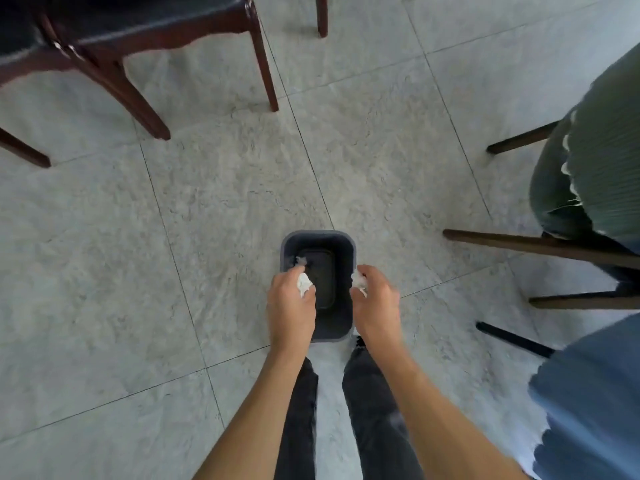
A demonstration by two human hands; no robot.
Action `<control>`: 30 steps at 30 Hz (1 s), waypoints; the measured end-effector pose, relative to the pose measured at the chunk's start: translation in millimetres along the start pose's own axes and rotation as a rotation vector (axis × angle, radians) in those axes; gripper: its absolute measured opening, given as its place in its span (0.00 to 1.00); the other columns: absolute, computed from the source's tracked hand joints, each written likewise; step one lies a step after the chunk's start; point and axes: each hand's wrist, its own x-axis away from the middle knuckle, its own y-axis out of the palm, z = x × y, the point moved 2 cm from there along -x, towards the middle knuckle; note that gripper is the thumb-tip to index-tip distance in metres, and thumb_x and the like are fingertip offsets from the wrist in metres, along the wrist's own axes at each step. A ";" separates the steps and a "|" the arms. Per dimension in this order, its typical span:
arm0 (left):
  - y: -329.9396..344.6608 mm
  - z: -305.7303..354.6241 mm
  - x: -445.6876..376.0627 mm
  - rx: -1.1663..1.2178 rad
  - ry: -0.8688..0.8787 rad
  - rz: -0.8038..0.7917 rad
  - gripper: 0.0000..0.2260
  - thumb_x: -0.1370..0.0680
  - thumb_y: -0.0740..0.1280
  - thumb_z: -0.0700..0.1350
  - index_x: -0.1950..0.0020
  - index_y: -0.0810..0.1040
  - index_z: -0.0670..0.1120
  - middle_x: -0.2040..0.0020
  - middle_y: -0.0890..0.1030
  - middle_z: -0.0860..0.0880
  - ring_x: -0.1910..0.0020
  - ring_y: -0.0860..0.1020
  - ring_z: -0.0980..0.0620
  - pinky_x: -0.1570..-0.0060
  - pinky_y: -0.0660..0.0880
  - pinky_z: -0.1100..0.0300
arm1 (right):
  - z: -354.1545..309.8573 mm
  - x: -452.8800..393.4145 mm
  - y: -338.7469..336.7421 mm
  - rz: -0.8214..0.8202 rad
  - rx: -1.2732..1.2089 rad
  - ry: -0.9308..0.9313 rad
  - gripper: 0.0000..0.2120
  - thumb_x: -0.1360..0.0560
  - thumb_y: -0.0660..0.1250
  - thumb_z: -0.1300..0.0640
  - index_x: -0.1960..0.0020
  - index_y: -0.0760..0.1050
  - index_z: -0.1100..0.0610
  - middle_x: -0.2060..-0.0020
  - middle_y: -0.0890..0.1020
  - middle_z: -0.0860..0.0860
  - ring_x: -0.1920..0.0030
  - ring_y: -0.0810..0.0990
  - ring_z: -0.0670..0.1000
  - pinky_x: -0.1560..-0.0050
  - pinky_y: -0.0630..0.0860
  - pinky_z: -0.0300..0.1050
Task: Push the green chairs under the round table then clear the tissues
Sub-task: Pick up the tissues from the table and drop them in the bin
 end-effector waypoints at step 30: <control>235.6 -238.3 -127.1 -0.152 -0.234 -0.193 0.13 0.19 0.64 0.38 0.34 0.73 0.44 0.39 0.72 0.43 0.50 0.68 0.52 0.52 0.68 0.58 | 207.9 -131.1 261.7 -0.139 0.094 0.220 0.09 0.24 0.59 0.69 0.48 0.73 0.60 0.59 0.76 0.52 0.63 0.73 0.45 0.64 0.71 0.41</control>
